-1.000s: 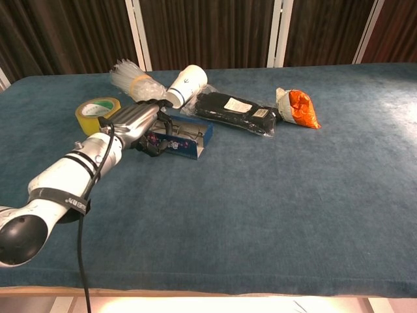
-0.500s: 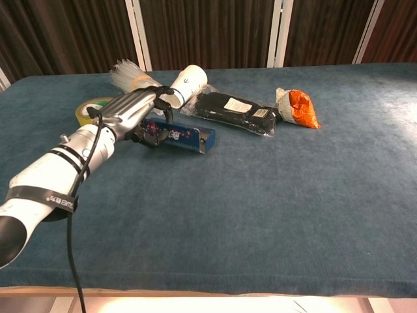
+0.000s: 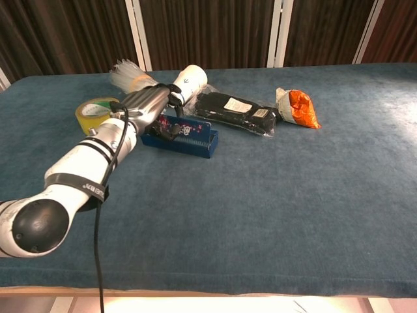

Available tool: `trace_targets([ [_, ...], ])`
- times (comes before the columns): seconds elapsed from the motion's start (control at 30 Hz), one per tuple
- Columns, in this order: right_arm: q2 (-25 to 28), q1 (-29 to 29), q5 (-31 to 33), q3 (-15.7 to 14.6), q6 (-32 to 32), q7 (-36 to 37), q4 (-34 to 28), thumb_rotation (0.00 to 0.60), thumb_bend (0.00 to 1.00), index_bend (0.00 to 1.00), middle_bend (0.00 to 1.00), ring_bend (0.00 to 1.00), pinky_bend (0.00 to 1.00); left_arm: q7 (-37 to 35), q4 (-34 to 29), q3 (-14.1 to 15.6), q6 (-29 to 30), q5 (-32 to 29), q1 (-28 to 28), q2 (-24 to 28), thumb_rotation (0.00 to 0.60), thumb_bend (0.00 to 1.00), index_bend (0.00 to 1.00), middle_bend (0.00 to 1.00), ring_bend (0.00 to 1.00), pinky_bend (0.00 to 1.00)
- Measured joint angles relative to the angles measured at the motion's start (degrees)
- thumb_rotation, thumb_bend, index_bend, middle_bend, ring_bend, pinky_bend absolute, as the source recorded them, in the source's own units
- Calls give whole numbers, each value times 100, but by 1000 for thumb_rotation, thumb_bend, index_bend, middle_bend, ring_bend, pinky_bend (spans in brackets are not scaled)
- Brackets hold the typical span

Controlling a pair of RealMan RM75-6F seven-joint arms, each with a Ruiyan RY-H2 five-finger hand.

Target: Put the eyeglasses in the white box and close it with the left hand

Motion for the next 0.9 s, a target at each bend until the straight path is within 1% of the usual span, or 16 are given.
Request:
trace_targets([
  [0.4, 28, 17, 35, 2, -5, 109, 28, 600, 190, 0, 0, 0, 0, -174, 1107, -403, 21, -185, -411, -700, 600, 537, 715, 122, 0, 21],
  [0.57, 35, 11, 33, -7, 9, 150, 47, 600, 190, 0, 0, 0, 0, -290, 1543, -469, -71, -209, -561, -913, 600, 531, 710, 128, 0, 21],
  [0.67, 35, 11, 35, -7, 19, 180, 62, 600, 190, 0, 0, 0, 0, -344, 1810, -486, -163, -212, -648, -1022, 600, 516, 675, 127, 0, 21],
  [0.73, 36, 17, 45, -3, 3, 179, 64, 600, 190, 0, 0, 0, 0, -379, 1999, -496, -254, -217, -704, -1089, 600, 504, 632, 124, 0, 21],
  [0.8, 37, 20, 45, -3, -4, 176, 66, 600, 191, 0, 0, 0, 0, -437, 2185, -515, -333, -227, -759, -1155, 600, 495, 515, 120, 0, 21],
  [0.83, 38, 21, 48, -3, -7, 178, 68, 600, 190, 0, 0, 0, 0, -480, 2261, -525, -361, -231, -780, -1182, 600, 492, 431, 114, 0, 21],
  [0.9, 40, 24, 59, -2, -15, 189, 66, 600, 190, 0, 0, 0, 0, -617, 2386, -551, -436, -252, -817, -1221, 600, 475, 133, 71, 0, 22],
])
